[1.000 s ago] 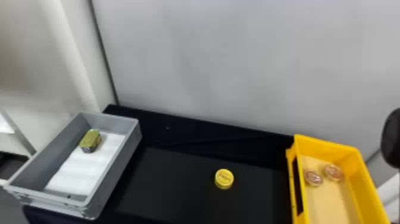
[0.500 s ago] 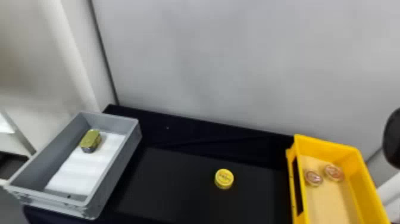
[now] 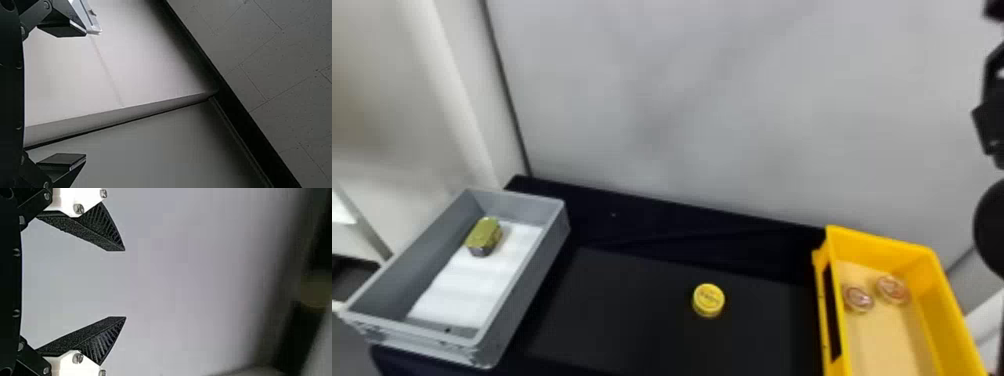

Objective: Pick up the round yellow can and place it in the yellow rectangular box

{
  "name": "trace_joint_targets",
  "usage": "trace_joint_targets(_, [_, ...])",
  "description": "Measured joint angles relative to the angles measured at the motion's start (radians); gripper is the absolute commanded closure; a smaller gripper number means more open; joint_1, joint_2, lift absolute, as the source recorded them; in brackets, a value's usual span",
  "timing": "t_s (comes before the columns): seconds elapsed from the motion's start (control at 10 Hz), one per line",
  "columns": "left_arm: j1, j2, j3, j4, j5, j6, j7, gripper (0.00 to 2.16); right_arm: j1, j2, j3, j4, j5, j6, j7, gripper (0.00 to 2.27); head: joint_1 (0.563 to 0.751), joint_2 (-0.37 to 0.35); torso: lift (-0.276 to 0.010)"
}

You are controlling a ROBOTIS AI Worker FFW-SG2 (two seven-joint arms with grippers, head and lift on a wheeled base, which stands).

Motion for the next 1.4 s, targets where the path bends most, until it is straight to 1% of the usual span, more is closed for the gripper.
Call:
trace_joint_targets(0.1, [0.004, 0.002, 0.005, -0.004, 0.000, 0.005, 0.000, 0.15, -0.035, 0.022, -0.018, 0.000, -0.071, 0.198, 0.027, 0.20, 0.694, -0.078, 0.000])
trace_joint_targets(0.2, [0.001, 0.003, 0.001, -0.006, 0.000, 0.011, 0.000, 0.15, -0.073, 0.037, -0.059, 0.004, -0.149, 0.403, 0.075, 0.20, 0.694, -0.078, 0.000])
trace_joint_targets(0.3, [-0.005, 0.003, -0.008, -0.003, 0.000, 0.015, 0.001, 0.15, -0.104, 0.039, -0.115, 0.030, -0.250, 0.577, 0.127, 0.21, 0.694, -0.078, 0.000])
trace_joint_targets(0.4, [-0.009, 0.002, -0.015, 0.000, 0.000, 0.017, 0.002, 0.15, -0.113, 0.027, -0.162, 0.093, -0.374, 0.678, 0.159, 0.24, 0.694, -0.078, 0.000])
trace_joint_targets(0.5, [-0.010, 0.001, -0.018, 0.001, 0.000, 0.017, 0.002, 0.15, -0.099, 0.004, -0.182, 0.183, -0.502, 0.703, 0.172, 0.24, 0.694, -0.078, 0.000])
trace_joint_targets(0.6, [-0.011, 0.000, -0.019, 0.002, 0.000, 0.018, 0.002, 0.15, -0.075, -0.021, -0.177, 0.279, -0.602, 0.687, 0.187, 0.22, 0.694, -0.078, 0.000])
trace_joint_targets(0.7, [-0.011, -0.001, -0.021, 0.002, 0.000, 0.019, 0.002, 0.15, -0.057, -0.043, -0.151, 0.367, -0.644, 0.661, 0.234, 0.08, 0.694, -0.078, 0.000])
trace_joint_targets(0.8, [-0.012, -0.002, -0.024, 0.004, 0.000, 0.020, 0.002, 0.15, -0.043, -0.064, -0.099, 0.475, -0.621, 0.620, 0.352, 0.04, 0.694, -0.078, 0.000])
trace_joint_targets(0.9, [-0.014, -0.004, -0.026, 0.005, 0.001, 0.021, 0.002, 0.15, -0.039, -0.072, -0.049, 0.567, -0.552, 0.572, 0.474, 0.05, 0.694, -0.078, 0.000])
trace_joint_targets(1.0, [-0.016, -0.006, -0.030, 0.009, 0.001, 0.022, 0.002, 0.15, -0.037, -0.070, 0.005, 0.671, -0.460, 0.507, 0.588, 0.05, 0.694, -0.078, 0.000])
trace_joint_targets(1.1, [-0.021, -0.009, -0.038, 0.015, 0.002, 0.018, 0.002, 0.15, -0.044, -0.053, 0.055, 0.785, -0.343, 0.441, 0.695, 0.05, 0.694, -0.078, 0.000])
trace_joint_targets(1.2, [-0.024, -0.011, -0.044, 0.021, 0.002, 0.014, 0.002, 0.15, -0.061, -0.031, 0.087, 0.878, -0.221, 0.395, 0.789, 0.05, 0.694, -0.078, 0.000])
trace_joint_targets(1.4, [-0.029, -0.017, -0.055, 0.034, 0.003, 0.002, 0.002, 0.14, -0.119, 0.043, 0.115, 1.081, 0.100, 0.289, 0.993, 0.05, 0.694, -0.078, 0.000])
